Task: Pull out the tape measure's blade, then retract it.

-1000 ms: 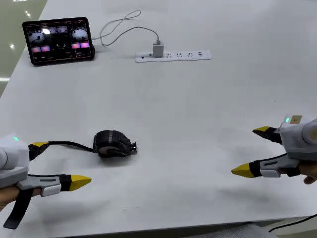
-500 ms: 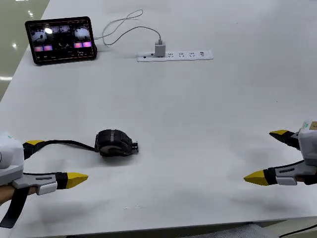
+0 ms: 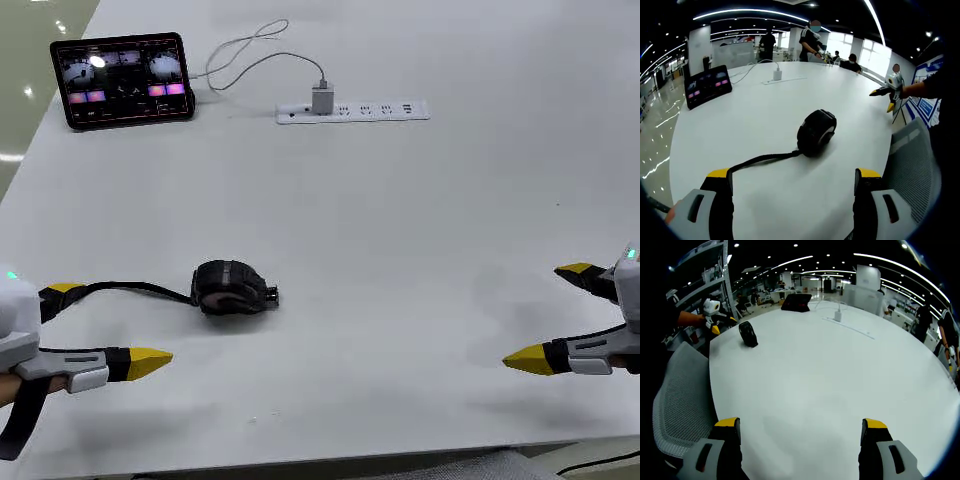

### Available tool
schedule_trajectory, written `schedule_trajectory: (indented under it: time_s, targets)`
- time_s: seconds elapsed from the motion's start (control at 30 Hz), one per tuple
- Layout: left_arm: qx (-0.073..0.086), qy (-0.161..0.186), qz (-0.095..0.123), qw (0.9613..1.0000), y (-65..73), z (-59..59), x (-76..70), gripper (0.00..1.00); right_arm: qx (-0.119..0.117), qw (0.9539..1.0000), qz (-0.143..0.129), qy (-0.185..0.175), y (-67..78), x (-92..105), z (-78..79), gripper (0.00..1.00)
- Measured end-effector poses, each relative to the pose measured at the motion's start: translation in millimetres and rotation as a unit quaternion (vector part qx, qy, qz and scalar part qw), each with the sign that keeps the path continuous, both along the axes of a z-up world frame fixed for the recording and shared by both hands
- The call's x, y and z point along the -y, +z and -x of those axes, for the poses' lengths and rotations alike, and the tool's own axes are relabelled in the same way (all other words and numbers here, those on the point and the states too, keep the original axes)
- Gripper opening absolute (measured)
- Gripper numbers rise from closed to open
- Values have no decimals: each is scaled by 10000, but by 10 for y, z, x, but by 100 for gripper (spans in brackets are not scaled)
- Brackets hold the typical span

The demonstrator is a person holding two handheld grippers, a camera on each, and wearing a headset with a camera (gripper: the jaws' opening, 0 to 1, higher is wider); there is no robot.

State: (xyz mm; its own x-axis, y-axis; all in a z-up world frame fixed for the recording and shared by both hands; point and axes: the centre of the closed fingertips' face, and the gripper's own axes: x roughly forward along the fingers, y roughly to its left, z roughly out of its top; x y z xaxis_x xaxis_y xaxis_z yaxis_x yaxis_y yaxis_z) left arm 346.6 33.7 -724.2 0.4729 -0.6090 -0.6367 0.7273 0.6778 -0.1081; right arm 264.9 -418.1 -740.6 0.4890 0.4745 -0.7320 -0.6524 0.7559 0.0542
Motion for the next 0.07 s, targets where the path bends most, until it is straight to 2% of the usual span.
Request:
schedule_trajectory:
  time_s: [0.07]
  targets:
    - [-7, -10, -7, 10000, 0, 1, -2, 99, -4, 10000, -1, -6, 4, 2, 7, 99]
